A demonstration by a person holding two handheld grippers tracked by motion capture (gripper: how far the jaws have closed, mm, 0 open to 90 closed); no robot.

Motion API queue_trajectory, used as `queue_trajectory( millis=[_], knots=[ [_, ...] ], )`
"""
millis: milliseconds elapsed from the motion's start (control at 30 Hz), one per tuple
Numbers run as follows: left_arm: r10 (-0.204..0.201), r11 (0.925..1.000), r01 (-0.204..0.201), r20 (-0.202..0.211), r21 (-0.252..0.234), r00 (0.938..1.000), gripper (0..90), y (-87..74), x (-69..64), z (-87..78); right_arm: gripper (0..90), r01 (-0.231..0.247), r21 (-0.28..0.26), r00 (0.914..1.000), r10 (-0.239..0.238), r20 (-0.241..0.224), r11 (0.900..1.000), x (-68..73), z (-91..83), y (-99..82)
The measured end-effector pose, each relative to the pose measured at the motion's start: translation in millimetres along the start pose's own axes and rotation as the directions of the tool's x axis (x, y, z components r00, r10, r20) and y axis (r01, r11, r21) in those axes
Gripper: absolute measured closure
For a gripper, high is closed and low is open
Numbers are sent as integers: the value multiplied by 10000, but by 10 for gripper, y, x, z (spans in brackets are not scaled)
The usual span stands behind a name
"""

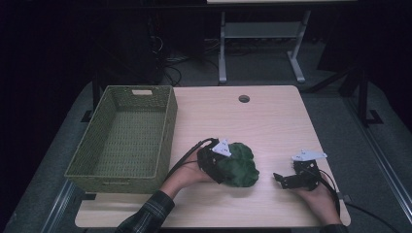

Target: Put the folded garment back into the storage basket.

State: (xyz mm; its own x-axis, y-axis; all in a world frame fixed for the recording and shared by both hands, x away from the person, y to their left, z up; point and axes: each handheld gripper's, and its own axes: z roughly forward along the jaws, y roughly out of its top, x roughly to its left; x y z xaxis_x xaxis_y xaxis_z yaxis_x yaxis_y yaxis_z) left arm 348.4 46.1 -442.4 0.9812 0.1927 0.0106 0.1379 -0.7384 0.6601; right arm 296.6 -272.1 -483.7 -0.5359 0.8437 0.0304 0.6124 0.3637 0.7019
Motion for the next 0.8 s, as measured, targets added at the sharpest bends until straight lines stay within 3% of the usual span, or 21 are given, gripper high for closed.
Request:
queue_trajectory(
  millis=[67, 300, 500, 633, 800],
  knots=[
    [98, 9996, -97, -59, 280, 9999, 127, -21, 11, 75, 12, -2, 1, 10000, 2, 11, 10000, -1, 0, 0],
    [102, 9985, -97, -98, 542, 9999, 126, -55, 5, 207, 13, 11, -12, 10000, -11, 25, 10000, -2, 4, 2],
    [-205, 9981, 202, 50, 576, 9998, 144, -86, 12, 230, 14, -10, -13, 10000, 10, 44, 10000, 0, 5, 3],
    [-165, 9981, 156, 152, 589, 9997, 241, -87, 19, 201, 14, -13, -12, 10000, 13, 46, 10000, 1, 5, 3],
    [-176, 9977, 164, 189, 659, 9997, 484, -76, 5, 154, 14, -26, -16, 10000, 26, 50, 10000, 1, 6, 3]
  ],
)
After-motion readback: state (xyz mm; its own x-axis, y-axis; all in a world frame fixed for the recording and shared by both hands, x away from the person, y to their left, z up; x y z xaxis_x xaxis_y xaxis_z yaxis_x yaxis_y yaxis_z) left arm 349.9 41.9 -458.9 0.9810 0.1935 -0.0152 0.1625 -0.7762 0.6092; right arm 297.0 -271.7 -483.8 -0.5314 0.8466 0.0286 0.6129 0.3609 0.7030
